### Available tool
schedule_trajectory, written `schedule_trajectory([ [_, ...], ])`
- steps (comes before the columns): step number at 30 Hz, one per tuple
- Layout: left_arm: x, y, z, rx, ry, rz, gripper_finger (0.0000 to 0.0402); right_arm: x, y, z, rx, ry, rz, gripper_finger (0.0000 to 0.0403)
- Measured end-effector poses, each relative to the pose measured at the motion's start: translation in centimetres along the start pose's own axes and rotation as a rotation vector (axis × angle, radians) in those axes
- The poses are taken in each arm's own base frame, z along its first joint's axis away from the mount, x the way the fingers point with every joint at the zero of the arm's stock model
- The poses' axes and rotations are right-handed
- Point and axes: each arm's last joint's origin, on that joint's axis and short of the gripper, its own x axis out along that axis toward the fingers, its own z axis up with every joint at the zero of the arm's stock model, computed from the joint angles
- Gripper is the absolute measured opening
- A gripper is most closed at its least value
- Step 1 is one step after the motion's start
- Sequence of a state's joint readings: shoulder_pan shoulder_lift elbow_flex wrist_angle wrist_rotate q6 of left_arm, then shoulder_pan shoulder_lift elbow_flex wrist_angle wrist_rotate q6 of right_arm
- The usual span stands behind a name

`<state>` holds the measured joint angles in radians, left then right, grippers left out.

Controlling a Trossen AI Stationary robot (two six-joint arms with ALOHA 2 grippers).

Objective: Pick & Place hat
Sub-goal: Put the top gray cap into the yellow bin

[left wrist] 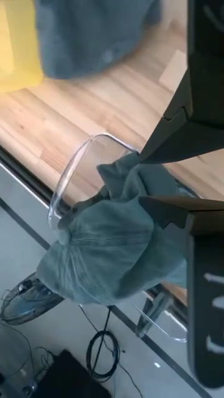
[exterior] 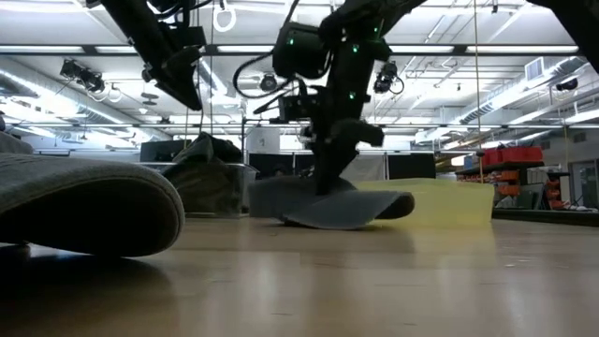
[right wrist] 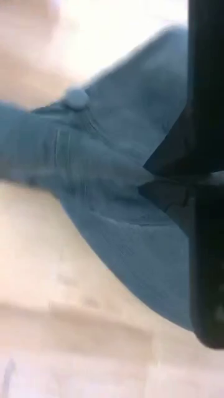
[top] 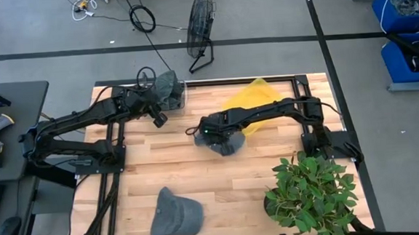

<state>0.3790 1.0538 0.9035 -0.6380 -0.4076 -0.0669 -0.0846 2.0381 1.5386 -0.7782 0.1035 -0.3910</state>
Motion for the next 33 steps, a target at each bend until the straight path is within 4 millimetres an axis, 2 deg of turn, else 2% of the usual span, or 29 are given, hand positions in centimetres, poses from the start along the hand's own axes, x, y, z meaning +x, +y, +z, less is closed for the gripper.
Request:
schedule_trajectory([
  [4,0.0,0.0,-0.1,0.002,0.005,0.000,0.0096,-2.9,-0.8,0.5,0.017,-0.047,-0.107,0.0018],
  [10,0.0,0.0,-0.2,0.006,0.015,0.001,0.0096,-8.4,-1.8,0.6,0.069,-0.157,-0.270,0.0008],
  [14,0.0,0.0,-0.4,0.015,0.035,0.002,0.0096,-11.5,-2.3,-0.9,0.145,-0.083,-0.471,0.0007],
  [17,0.0,0.0,-0.5,0.018,0.046,0.003,0.0096,-12.8,-2.9,-2.8,0.223,0.022,-0.551,0.0005],
  [21,0.0,0.0,-0.5,-0.005,0.051,0.004,0.0096,-13.0,-4.1,-5.1,0.394,0.121,-0.544,0.0007],
  [25,0.0,0.0,-0.5,-0.011,0.051,0.004,0.0096,-12.4,-5.6,-6.9,0.643,0.191,-0.554,0.0008],
  [33,0.0,0.0,-0.5,-0.013,0.050,0.004,0.0096,-9.9,-8.4,-8.5,1.141,0.176,-0.631,0.0008],
])
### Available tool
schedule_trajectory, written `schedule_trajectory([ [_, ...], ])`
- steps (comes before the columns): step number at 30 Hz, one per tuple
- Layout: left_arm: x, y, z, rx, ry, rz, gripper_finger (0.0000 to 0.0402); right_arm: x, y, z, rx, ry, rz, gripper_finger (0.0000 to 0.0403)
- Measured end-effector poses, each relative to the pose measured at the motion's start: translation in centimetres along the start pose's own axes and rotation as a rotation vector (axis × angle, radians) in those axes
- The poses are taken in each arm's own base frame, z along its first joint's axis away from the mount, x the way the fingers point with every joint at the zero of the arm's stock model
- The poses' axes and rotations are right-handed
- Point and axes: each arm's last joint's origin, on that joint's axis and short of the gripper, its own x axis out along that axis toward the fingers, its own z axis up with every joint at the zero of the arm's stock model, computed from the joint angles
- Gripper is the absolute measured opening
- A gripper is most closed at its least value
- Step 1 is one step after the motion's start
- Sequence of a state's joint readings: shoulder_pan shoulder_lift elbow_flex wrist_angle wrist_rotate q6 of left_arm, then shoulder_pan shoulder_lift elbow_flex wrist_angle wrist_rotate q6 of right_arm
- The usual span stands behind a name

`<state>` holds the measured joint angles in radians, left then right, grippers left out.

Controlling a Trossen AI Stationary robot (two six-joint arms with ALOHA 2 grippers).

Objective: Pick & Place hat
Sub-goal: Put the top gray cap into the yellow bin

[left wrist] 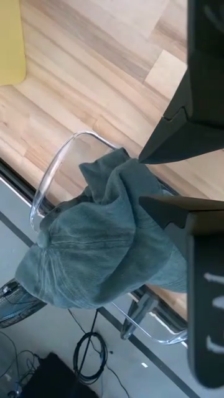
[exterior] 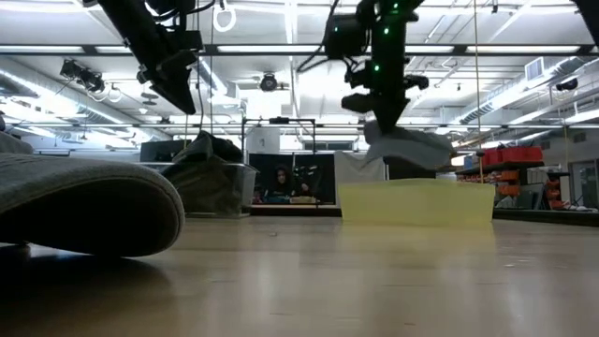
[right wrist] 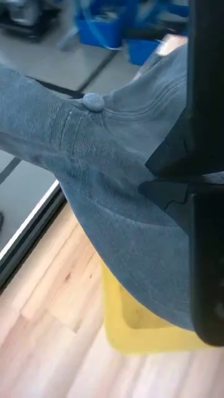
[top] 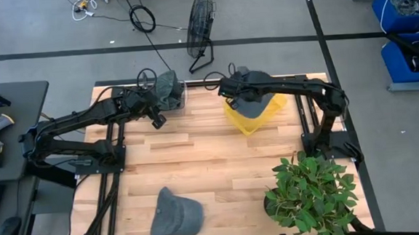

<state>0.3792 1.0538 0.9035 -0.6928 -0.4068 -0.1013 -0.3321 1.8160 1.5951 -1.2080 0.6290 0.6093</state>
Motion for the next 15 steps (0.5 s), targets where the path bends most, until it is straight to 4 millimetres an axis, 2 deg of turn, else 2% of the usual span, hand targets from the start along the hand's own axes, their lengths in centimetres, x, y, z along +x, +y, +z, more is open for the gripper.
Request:
schedule_trajectory([
  [6,0.1,0.0,-0.1,0.001,0.001,0.000,0.0096,2.9,1.9,0.2,0.059,0.048,-0.020,0.0008],
  [11,0.8,-0.2,-1.1,0.017,0.037,0.003,0.0096,5.1,3.9,0.2,-0.038,0.091,0.025,0.0008],
  [15,1.6,-0.5,-2.4,0.044,0.083,0.007,0.0096,6.1,4.6,-0.3,-0.048,0.158,0.048,0.0012],
])
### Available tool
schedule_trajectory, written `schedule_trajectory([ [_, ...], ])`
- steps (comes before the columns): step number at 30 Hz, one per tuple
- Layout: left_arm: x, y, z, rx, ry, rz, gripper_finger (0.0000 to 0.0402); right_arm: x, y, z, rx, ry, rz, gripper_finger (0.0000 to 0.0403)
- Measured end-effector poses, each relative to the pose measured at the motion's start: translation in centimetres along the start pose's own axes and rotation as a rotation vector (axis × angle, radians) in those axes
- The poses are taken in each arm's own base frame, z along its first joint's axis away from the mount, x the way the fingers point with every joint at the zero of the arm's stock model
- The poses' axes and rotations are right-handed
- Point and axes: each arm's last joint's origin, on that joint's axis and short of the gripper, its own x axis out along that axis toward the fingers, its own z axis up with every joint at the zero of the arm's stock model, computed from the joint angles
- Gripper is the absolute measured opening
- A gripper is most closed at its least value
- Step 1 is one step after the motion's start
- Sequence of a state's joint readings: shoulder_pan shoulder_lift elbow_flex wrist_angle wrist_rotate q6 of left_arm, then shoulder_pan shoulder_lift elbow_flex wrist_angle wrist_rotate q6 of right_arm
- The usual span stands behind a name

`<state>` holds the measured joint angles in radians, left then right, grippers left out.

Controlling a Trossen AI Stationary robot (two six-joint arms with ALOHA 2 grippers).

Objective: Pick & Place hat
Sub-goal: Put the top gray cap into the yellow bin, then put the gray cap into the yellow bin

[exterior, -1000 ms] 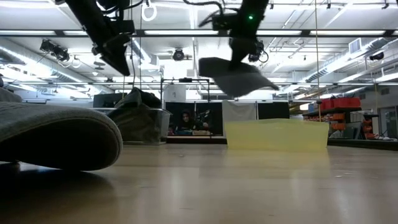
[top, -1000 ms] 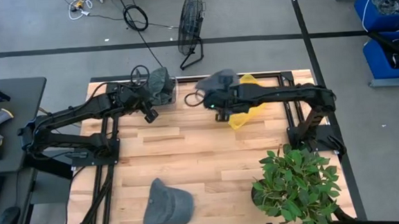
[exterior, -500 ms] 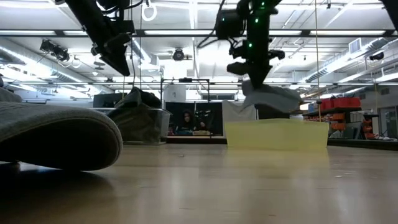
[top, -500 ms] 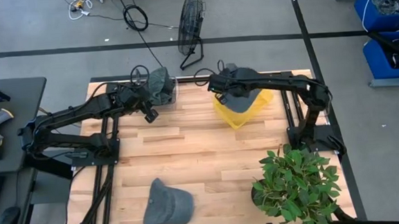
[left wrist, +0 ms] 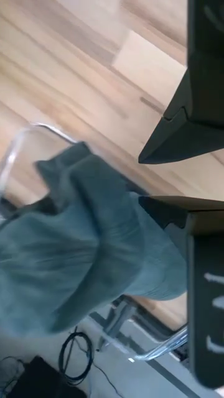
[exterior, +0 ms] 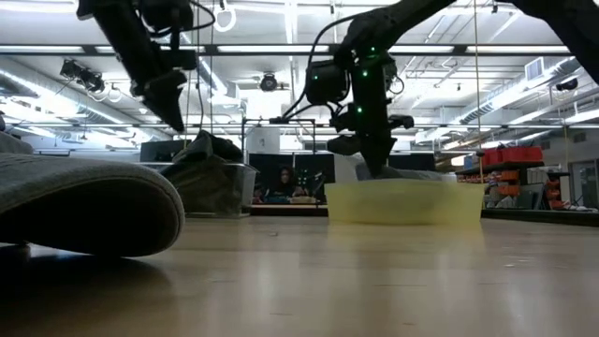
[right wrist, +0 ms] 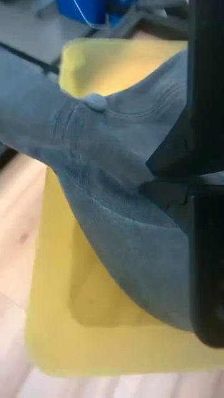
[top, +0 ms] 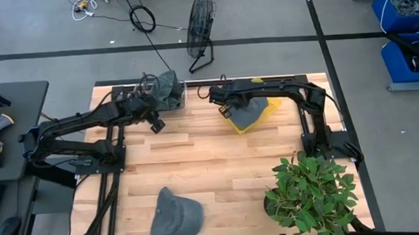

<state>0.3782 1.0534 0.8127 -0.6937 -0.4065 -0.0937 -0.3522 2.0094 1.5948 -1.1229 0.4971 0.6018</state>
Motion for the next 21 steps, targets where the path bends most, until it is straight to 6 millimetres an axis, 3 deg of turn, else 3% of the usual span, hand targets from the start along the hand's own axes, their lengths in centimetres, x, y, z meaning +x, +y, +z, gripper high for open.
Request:
schedule_trajectory([
  [7,1.1,-0.3,-1.5,0.020,0.048,0.005,0.0096,-1.0,-0.8,-0.3,-0.025,0.034,0.029,0.0053],
  [13,1.2,-0.5,-1.2,-0.018,0.020,-0.015,0.0096,-2.2,-1.6,-0.5,-0.064,0.029,0.051,0.0090],
  [21,0.7,-1.9,0.2,0.060,-0.125,-0.333,0.0096,-4.7,-2.4,-1.3,-0.325,0.083,0.316,0.0115],
])
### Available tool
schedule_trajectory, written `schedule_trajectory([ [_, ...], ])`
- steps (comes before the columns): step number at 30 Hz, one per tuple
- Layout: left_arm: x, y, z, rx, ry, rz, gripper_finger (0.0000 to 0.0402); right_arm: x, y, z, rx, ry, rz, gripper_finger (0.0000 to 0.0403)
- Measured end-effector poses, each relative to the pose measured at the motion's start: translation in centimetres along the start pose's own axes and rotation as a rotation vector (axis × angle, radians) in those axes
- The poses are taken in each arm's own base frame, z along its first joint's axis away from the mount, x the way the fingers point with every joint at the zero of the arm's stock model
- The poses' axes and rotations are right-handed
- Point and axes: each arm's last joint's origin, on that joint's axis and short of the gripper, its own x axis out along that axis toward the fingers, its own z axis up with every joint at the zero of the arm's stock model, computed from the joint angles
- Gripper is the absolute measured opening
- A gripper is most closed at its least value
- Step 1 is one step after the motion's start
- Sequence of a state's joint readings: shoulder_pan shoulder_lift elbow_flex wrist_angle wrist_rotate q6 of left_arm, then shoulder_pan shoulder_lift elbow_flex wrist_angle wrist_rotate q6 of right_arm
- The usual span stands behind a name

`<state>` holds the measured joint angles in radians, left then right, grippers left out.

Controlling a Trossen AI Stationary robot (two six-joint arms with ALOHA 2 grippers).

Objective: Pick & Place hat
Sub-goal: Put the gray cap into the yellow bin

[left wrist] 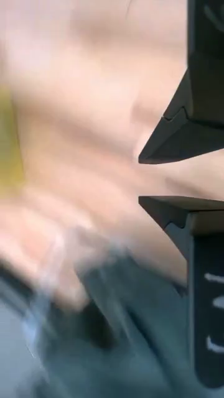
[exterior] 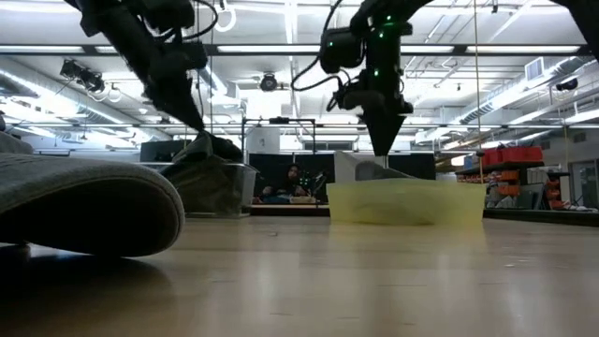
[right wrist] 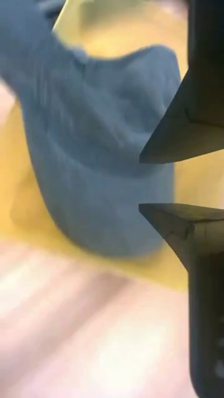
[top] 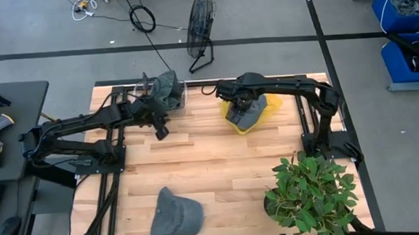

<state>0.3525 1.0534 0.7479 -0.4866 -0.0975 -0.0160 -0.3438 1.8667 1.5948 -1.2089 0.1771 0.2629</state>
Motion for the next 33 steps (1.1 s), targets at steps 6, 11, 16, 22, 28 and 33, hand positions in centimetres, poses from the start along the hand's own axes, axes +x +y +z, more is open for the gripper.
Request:
schedule_trajectory([
  [6,-0.5,-3.4,0.0,0.059,-0.010,-0.386,0.0096,-1.6,1.5,-0.5,-0.147,-0.067,0.081,0.0116],
  [11,-1.5,-6.9,-0.6,0.107,0.019,-0.503,0.0096,-2.6,4.3,0.5,-0.401,-0.289,0.154,0.0116],
  [16,-2.1,-8.7,-1.2,0.152,0.000,-0.416,0.0096,-4.2,7.5,1.7,-0.656,-0.575,0.352,0.0115],
  [22,-2.9,-10.3,-1.9,0.121,0.041,-0.502,0.0096,-5.0,9.4,1.4,-0.797,-0.680,0.316,0.0107],
  [28,-2.9,-13.5,-4.4,0.233,0.178,-0.650,0.0096,-4.3,9.2,0.3,-0.816,-0.546,0.236,0.0102],
  [33,-1.4,-15.3,-5.9,0.128,0.320,-0.614,0.0096,-3.9,8.9,-0.3,-0.772,-0.451,0.245,0.0103],
])
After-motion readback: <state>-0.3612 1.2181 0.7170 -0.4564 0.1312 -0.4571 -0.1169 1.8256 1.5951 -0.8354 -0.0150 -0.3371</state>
